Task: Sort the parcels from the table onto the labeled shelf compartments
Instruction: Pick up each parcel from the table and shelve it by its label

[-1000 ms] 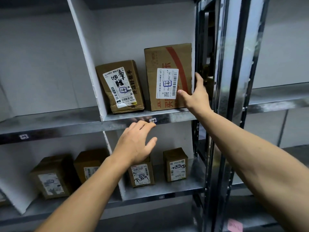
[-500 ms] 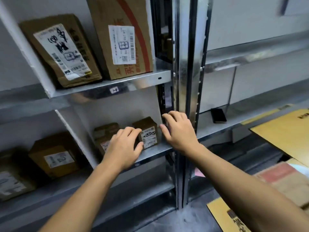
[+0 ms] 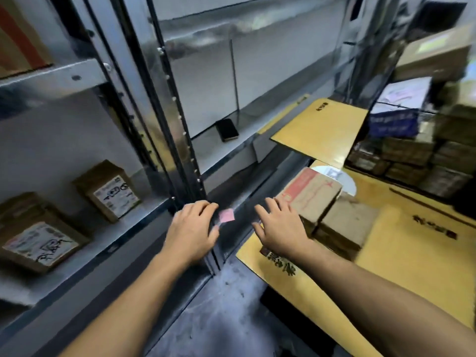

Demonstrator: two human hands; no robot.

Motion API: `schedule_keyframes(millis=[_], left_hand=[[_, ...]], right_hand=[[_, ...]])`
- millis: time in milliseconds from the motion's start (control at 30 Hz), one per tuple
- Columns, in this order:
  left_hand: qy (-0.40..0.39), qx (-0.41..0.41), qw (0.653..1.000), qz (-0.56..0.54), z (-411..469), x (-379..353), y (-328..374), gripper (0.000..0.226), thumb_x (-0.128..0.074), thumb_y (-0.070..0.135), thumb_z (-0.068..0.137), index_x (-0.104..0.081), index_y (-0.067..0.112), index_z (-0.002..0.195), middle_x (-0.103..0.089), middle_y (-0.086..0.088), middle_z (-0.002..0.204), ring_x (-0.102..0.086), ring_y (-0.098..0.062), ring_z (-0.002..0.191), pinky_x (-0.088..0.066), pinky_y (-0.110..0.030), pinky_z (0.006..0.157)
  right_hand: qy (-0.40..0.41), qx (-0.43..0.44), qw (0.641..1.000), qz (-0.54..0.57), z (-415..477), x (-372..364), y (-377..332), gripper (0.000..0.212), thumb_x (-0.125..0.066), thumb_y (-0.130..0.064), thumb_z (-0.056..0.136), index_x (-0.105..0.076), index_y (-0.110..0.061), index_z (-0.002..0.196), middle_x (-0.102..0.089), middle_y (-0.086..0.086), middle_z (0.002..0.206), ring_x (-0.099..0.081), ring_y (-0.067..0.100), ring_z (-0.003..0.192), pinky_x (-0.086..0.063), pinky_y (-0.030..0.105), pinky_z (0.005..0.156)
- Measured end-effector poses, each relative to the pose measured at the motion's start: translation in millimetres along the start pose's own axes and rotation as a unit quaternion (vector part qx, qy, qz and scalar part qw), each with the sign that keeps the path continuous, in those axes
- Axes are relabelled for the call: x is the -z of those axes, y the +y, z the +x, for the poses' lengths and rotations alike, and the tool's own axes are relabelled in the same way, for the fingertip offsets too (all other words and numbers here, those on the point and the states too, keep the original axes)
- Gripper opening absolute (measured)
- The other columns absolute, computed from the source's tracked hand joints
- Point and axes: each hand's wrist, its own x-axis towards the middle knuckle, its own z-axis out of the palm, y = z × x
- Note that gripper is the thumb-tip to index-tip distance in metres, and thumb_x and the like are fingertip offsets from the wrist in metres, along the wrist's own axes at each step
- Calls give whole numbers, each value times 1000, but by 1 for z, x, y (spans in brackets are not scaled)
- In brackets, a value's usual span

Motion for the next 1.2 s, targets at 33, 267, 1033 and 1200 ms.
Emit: schedule_keyframes(millis=[33, 267, 1033, 1200], left_hand=[[-8, -15, 1000, -7, 9, -7, 14, 50, -55, 38, 92, -48, 23, 139, -50, 3, 136, -46, -23, 124, -39, -40, 101], [-70, -103, 992, -37, 62, -48, 124, 53, -46, 44, 95, -37, 29, 145, -42, 6, 143, -40, -21, 128, -36, -38, 103], [-167, -154, 963, -145, 95, -133, 275, 56, -53, 36, 96, -36, 24, 148, -33, 2, 150, -33, -18, 135, -24, -30, 114], [-206, -118, 946, -221, 82, -149, 278, 59, -55, 26, 97, -31, 25, 151, -38, -2, 149, -40, -19, 135, -24, -23, 112]], right_hand=[[-11, -22, 1000, 4, -8, 0, 15, 42, -47, -49, 94, -58, -19, 121, -54, 12, 132, -49, 38, 123, -45, 47, 95], [-60, -184, 980, 42, -63, -9, 118, 46, -42, -52, 98, -46, -26, 136, -45, 5, 146, -41, 30, 132, -37, 42, 103], [-110, -238, 947, 184, -160, -64, 223, 56, -35, -43, 107, -11, -44, 157, 2, -11, 168, 5, 18, 154, -26, 44, 117], [-51, -263, 920, 288, -174, -72, 221, 52, -45, -44, 104, -31, -42, 154, -10, -13, 166, -14, 20, 152, -22, 36, 122]])
